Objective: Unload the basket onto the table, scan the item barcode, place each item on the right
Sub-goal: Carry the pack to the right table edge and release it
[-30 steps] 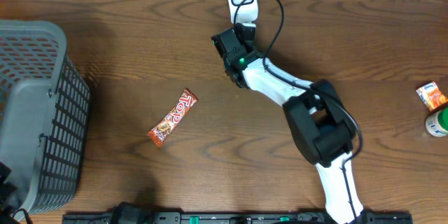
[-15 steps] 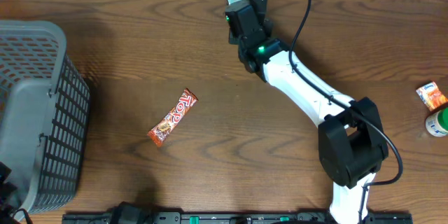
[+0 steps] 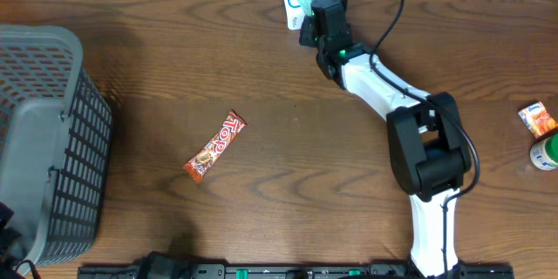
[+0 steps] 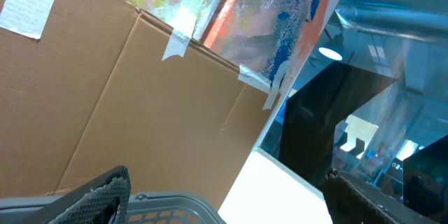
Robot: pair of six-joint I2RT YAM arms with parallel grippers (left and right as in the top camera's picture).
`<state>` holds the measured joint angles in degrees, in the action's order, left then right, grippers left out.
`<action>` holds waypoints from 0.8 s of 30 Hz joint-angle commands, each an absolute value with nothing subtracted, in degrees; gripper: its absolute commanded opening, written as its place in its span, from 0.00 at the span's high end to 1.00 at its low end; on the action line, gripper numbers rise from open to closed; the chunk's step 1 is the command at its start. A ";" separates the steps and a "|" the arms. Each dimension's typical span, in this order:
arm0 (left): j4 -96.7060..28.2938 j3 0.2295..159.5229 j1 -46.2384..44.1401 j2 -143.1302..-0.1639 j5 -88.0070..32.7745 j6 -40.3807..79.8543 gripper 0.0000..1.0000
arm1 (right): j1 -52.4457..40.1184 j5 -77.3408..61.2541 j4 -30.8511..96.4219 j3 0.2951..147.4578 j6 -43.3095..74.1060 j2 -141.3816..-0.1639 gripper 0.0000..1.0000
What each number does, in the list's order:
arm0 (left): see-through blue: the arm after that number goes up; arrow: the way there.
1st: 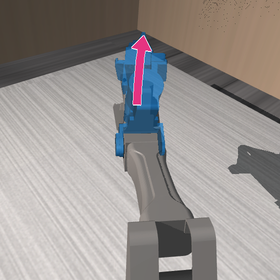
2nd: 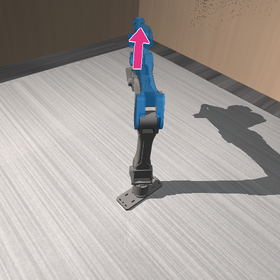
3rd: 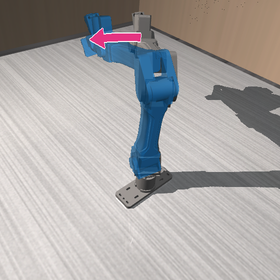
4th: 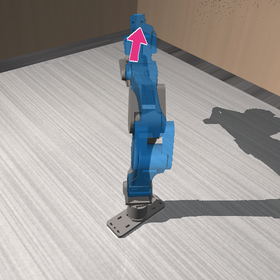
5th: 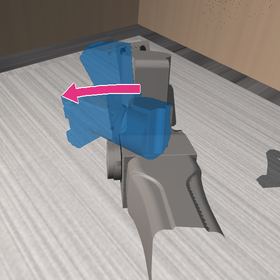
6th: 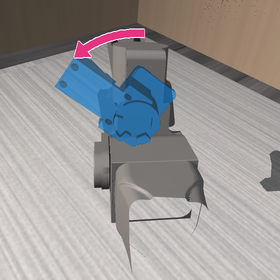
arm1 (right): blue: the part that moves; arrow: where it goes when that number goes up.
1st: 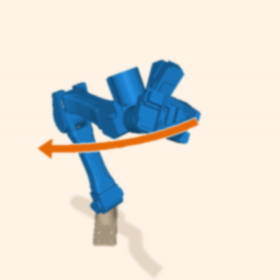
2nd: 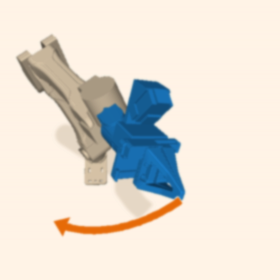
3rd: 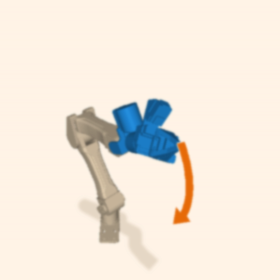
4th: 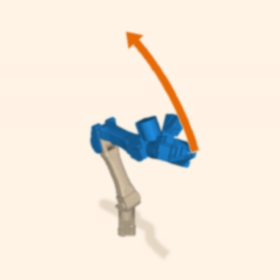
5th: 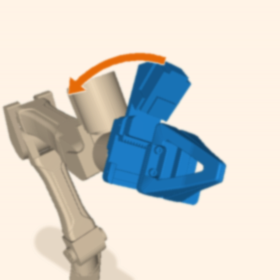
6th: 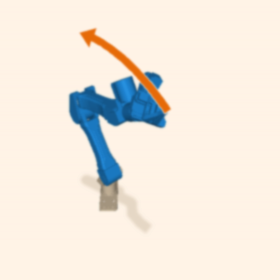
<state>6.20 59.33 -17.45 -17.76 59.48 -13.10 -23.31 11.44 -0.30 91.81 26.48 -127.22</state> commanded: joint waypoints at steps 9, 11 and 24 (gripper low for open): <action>6.26 59.13 -17.54 -18.17 60.05 -12.82 0.12 | -24.32 12.71 -0.67 92.66 24.49 -128.16 0.99; 6.26 59.13 -17.54 -18.17 60.05 -12.82 0.12 | -24.18 12.73 1.65 94.19 23.31 -128.01 0.99; 6.28 59.13 -17.54 -18.17 60.05 -12.82 0.12 | -19.94 28.08 48.73 101.34 26.63 -106.50 0.99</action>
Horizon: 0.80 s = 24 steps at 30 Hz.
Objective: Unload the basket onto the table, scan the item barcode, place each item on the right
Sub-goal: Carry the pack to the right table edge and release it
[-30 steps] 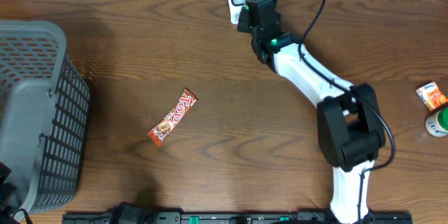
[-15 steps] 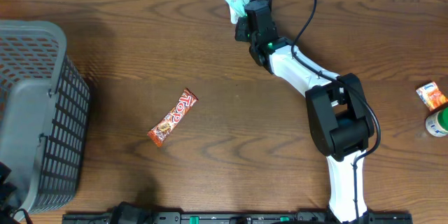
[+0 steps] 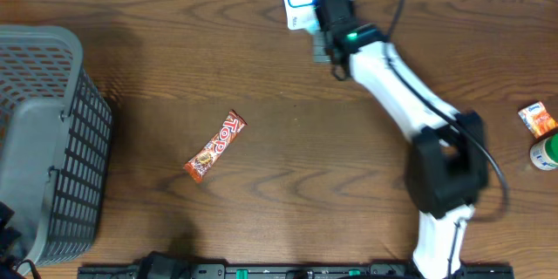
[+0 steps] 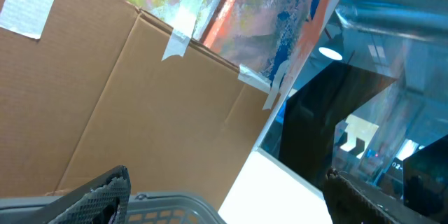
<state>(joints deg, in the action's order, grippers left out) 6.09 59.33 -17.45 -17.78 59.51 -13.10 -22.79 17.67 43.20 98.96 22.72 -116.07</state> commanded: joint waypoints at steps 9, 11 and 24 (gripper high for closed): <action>6.26 59.13 -17.54 -18.17 60.05 -12.82 0.12 | -0.05 44.56 70.17 98.08 32.53 -101.91 0.99; 6.26 59.13 -17.54 -18.17 60.05 -12.82 0.12 | 4.38 44.47 68.42 94.65 32.56 -101.93 0.99; 6.28 59.13 -17.54 -18.17 60.05 -12.82 0.12 | 26.15 27.24 45.43 74.91 26.87 -101.86 0.01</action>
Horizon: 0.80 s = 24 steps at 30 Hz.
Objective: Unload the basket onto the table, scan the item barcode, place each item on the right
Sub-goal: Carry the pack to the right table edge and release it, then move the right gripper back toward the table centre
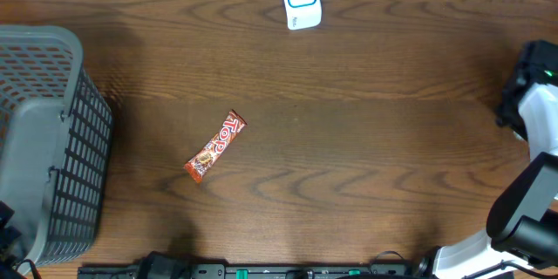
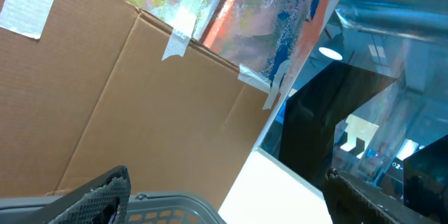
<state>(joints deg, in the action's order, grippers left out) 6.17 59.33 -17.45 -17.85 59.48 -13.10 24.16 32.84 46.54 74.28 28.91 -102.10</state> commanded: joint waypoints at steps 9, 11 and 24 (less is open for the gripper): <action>6.28 59.13 -17.54 -18.17 60.05 -12.80 0.12 | 25.74 2.28 57.25 90.08 25.61 -97.73 0.01; 6.28 59.13 -17.54 -18.17 60.05 -12.82 0.12 | 23.99 -4.40 58.65 91.83 25.61 -96.01 0.01; 6.28 59.13 -17.54 -18.17 60.05 -12.82 0.12 | -19.99 -16.53 52.93 88.53 16.97 -94.85 0.01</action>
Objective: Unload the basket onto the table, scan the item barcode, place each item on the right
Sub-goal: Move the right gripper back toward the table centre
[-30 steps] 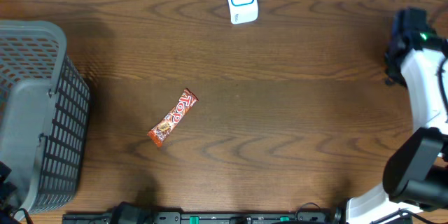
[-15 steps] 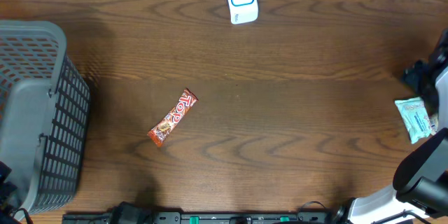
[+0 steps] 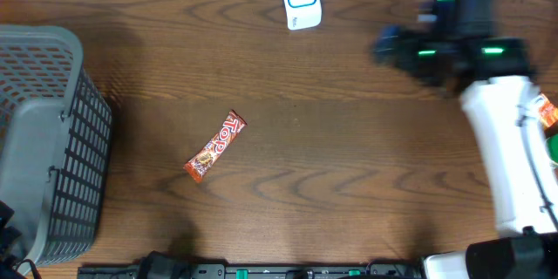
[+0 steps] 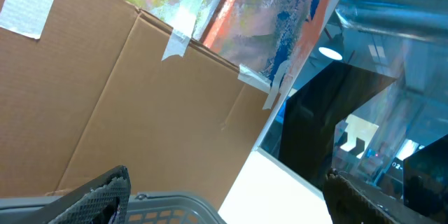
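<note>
A red-orange candy bar (image 3: 214, 146) lies on the brown table, left of the middle. The white barcode scanner with its blue-rimmed window stands at the far edge. My right arm reaches in from the right; its gripper (image 3: 390, 48) is blurred, points left, and sits to the right of the scanner and apart from it. Whether it holds anything cannot be told. My left gripper (image 4: 224, 199) stands open with nothing between its fingers, aimed upward over a grey basket rim (image 4: 175, 201).
A grey mesh basket (image 3: 48, 139) fills the left side of the table. An orange snack packet (image 3: 547, 112) and a green item (image 3: 553, 146) peek out beside my right arm at the right edge. Cardboard and posters fill the left wrist view.
My right arm was drawn back at the far right edge; its gripper now sits over the upper right of the table, pointing left. The candy bar, the scanner and the left gripper are unchanged.
My right gripper was at the scanner with a small greenish item against it. Then it stood just right of the scanner. Then the arm was back at the right edge near the snack packets. Now it is over the table's upper right. The candy bar never moved.
</note>
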Robot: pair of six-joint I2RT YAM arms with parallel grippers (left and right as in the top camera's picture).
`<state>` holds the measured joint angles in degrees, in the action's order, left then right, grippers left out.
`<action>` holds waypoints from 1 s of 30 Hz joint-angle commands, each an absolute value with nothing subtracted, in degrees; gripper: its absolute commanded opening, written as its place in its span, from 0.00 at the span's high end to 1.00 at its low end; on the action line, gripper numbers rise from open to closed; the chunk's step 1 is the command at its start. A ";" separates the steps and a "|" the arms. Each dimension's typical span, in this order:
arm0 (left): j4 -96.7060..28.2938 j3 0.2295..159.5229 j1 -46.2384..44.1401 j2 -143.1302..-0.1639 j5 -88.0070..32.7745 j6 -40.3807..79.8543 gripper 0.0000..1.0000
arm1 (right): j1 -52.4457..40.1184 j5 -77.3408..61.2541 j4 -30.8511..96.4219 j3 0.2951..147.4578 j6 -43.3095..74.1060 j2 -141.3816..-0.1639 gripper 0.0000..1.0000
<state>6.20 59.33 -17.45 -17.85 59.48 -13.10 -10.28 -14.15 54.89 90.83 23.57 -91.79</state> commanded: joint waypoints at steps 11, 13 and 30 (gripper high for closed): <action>6.28 59.13 -17.54 -18.17 60.05 -12.82 0.12 | -38.57 -19.66 36.58 88.44 16.03 -115.20 0.01; 6.26 59.13 -17.54 -18.17 60.05 -12.82 0.12 | -38.57 -24.91 34.04 88.49 13.30 -117.93 0.01; 6.26 59.13 -17.54 -18.17 60.05 -12.82 0.12 | -39.38 -32.93 26.83 88.49 2.46 -126.43 0.01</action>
